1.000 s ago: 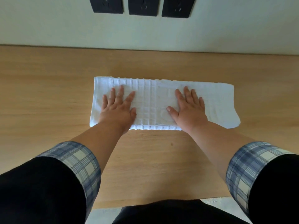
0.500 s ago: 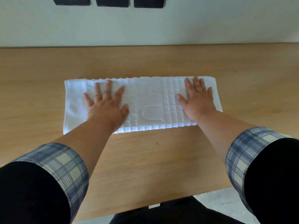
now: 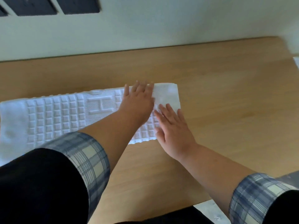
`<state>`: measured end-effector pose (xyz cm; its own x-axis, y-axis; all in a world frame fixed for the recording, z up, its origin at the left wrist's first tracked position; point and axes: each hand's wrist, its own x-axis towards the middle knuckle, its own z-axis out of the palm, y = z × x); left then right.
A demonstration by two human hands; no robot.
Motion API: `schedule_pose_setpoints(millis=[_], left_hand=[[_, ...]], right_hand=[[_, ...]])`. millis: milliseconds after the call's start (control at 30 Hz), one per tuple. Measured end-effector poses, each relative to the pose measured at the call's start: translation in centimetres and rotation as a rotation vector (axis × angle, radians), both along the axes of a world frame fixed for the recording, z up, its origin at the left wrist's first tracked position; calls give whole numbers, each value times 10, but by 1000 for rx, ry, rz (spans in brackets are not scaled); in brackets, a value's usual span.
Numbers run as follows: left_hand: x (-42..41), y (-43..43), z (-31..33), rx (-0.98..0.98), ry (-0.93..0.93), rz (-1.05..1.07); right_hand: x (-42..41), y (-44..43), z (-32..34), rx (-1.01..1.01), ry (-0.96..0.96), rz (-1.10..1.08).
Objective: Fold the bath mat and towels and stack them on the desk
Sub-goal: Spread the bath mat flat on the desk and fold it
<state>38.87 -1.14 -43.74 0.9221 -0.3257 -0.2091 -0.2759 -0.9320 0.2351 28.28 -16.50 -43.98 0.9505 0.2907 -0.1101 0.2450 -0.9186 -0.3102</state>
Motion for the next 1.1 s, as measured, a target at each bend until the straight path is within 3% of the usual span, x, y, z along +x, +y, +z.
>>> schedule_pose_setpoints(millis=[133, 300, 533, 700, 833, 1000, 1100], left_hand=[[39, -18, -2, -34, -25, 158], [48, -26, -6, -15, -66, 176], [51, -27, -6, -62, -74, 255], [8, -9, 2, -164, -133, 235], [-41, 26, 1, -28, 5, 144], [-54, 47, -9, 75, 95, 199], [-47, 63, -15, 133, 105, 282]], right_hand=[[-2, -21, -10, -84, 25, 107], [6, -33, -5, -106, 83, 200], [45, -16, 15, 32, 14, 141], [46, -23, 0, -110, 168, 206], [46, -12, 5, -60, 120, 124], [59, 53, 12, 215, 118, 125], [62, 76, 3, 148, 206, 79]])
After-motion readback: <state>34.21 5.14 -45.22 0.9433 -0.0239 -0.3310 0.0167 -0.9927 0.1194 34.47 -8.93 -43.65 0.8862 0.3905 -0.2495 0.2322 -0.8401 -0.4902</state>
